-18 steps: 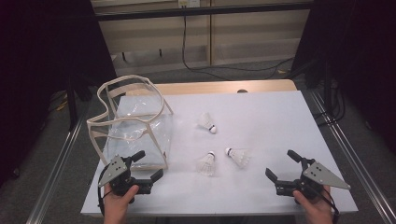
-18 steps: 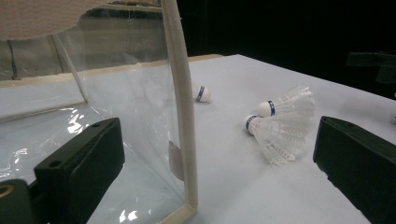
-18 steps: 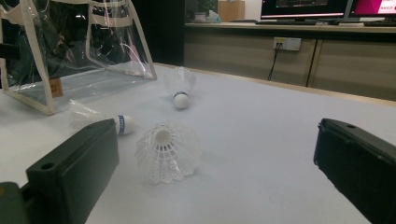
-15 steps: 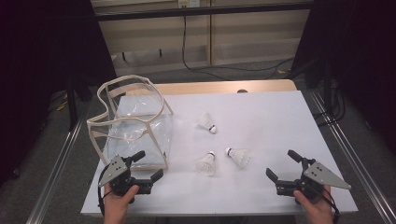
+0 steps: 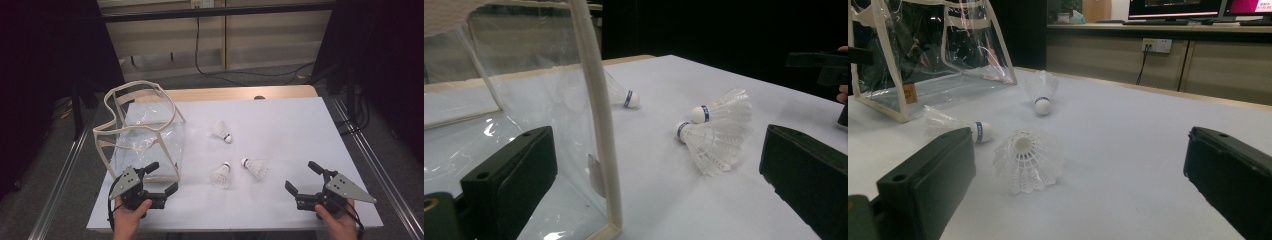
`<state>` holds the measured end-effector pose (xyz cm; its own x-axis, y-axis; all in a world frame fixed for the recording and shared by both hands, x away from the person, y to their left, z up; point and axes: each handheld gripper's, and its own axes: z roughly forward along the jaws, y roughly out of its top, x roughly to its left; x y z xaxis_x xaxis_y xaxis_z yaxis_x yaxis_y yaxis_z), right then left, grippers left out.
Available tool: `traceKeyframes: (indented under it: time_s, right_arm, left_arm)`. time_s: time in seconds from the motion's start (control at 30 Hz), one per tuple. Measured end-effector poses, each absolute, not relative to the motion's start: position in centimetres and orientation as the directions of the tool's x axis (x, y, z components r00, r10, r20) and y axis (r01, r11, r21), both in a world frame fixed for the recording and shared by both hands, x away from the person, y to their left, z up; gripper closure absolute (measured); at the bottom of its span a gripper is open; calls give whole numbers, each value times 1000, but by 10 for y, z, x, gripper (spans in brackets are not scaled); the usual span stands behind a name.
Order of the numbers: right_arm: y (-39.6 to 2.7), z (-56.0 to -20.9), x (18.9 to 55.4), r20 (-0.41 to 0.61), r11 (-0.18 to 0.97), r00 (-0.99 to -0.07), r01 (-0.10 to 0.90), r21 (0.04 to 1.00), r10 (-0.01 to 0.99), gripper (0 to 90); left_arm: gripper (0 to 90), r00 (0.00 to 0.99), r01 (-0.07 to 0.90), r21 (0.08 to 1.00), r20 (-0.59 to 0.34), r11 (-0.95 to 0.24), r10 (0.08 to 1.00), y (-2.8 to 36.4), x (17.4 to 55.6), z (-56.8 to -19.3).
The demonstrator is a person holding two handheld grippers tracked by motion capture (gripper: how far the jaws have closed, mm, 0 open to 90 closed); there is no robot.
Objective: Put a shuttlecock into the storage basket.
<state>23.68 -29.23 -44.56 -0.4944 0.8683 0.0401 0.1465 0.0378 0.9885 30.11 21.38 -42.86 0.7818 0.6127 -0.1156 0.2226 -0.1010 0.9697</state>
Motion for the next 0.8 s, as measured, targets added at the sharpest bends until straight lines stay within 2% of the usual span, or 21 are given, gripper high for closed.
traceKeyframes:
  time_s: [0.8]
  right_arm:
    - [-292,-445,236,49,28,-503,143,989,863,0]
  left_arm:
    - [20,823,232,965,-127,-122,554,185,299,-426]
